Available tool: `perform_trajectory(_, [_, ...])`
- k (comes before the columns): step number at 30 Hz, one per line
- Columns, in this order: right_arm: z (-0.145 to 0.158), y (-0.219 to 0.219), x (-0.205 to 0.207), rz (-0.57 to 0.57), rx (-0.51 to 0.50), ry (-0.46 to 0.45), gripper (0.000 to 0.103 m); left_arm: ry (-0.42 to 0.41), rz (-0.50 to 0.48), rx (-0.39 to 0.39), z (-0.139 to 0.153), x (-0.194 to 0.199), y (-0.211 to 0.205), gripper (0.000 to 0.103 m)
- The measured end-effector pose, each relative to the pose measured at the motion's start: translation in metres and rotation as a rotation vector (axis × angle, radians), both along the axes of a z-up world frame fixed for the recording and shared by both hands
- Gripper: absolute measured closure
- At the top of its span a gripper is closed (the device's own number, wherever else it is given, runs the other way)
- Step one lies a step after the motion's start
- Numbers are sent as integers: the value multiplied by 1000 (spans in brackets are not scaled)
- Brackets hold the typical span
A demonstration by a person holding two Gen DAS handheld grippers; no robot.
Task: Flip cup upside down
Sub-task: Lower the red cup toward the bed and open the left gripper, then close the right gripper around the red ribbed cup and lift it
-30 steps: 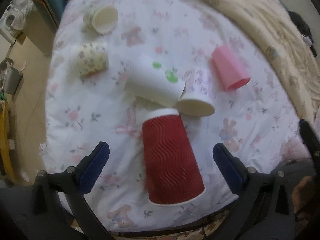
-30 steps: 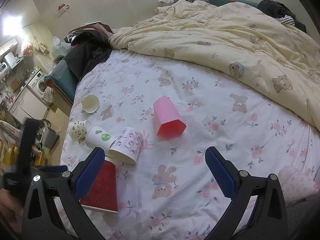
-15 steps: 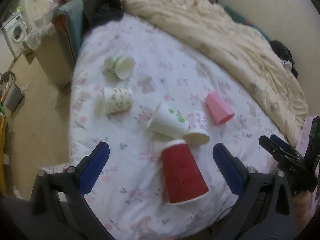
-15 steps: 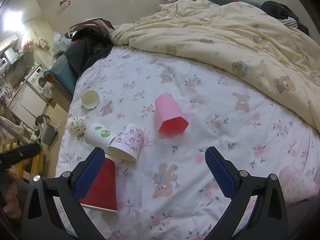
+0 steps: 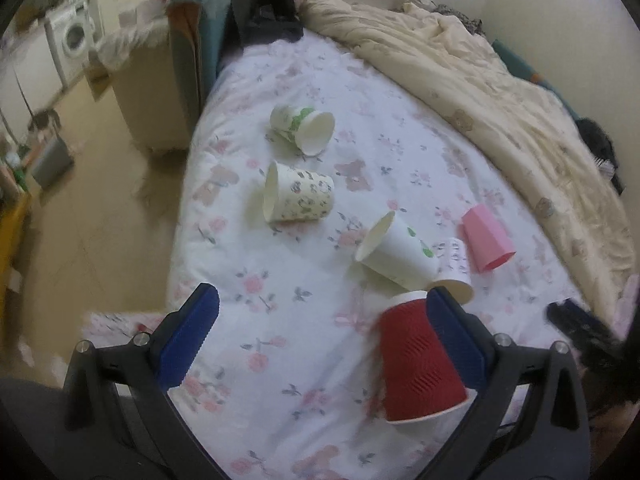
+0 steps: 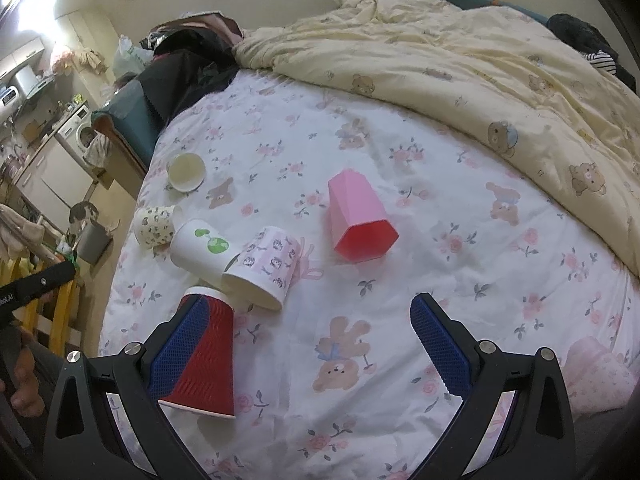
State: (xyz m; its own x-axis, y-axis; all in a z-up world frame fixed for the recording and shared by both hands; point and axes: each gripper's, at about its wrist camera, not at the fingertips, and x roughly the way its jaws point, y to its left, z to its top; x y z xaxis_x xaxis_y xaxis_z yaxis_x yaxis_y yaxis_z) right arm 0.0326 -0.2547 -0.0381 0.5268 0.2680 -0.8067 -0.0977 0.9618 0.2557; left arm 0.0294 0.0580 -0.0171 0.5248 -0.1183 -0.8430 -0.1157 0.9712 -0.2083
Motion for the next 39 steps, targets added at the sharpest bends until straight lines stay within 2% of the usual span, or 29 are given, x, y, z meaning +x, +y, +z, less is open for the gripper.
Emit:
perform_trajectory(3, [-4,3,7,45,75,68,1,3,6,3,0,0,2,1])
perform_trajectory(5, [-5,8,12,89,144,120,9,0,7,-22,1,0,2,1])
perform_trajectory(7, [-8,20,21,157,227,213,25,-9,7,-22,4,1,0,1])
perform_trajectory(8, [-11,29,26,184,243,261,26,-14,11,-9,5,0,0,1])
perform_trajectory(10, [-16,49,34,235,232,333,27,-20,23,19,7,1,0,1])
perform_trajectory(13, [-34,80,48,299,195,460,27,-10,45,-10,7,2,7,1])
perform_trajectory(15, [-51,96,55,309,183,546,29,-7,61,-19,6,2,12,1])
perform_trajectory(19, [-83,116,68,276,145,655,31,9,67,-49,5,2,17,1])
perform_trajectory(23, [-103,124,75,247,135,709,31,24,51,-47,3,3,15,1])
perform_trajectory(31, [-118,130,83,225,156,750,31,56,32,-36,-1,6,10,1])
perform_trajectory(39, [-112,123,76,265,193,699,32,81,40,-48,-7,8,10,1])
